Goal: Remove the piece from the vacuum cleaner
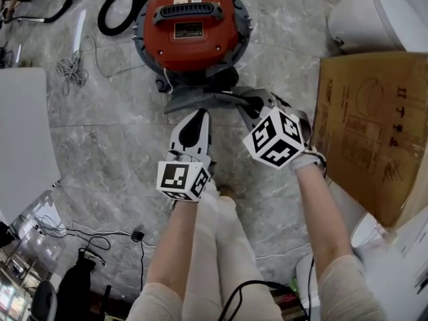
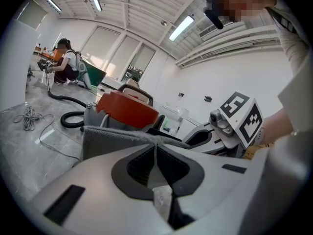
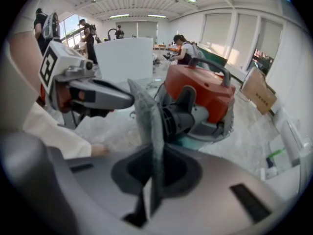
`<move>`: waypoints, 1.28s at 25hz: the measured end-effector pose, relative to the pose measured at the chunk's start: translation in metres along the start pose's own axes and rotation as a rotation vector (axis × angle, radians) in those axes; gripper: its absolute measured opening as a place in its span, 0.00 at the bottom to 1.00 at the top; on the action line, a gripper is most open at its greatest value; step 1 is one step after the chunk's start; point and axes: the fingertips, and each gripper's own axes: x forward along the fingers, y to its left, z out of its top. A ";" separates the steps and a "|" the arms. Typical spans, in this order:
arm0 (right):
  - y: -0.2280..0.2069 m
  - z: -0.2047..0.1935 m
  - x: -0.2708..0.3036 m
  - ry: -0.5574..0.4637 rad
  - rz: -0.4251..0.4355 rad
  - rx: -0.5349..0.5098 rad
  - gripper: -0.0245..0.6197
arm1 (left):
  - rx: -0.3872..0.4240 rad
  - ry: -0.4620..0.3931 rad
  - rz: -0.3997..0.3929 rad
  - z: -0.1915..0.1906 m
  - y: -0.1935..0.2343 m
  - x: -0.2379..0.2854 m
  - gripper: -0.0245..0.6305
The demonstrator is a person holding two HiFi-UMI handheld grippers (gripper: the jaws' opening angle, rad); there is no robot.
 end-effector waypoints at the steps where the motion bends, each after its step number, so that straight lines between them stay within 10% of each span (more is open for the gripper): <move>1: 0.002 0.000 0.000 -0.002 -0.002 -0.003 0.08 | 0.000 0.001 0.000 0.000 0.000 0.000 0.07; 27: 0.016 0.000 -0.002 -0.027 -0.055 -0.035 0.08 | 0.002 -0.019 0.040 0.005 0.012 -0.011 0.07; 32: 0.016 -0.001 -0.001 -0.026 -0.031 -0.004 0.08 | 0.242 0.021 0.056 0.026 0.010 -0.014 0.18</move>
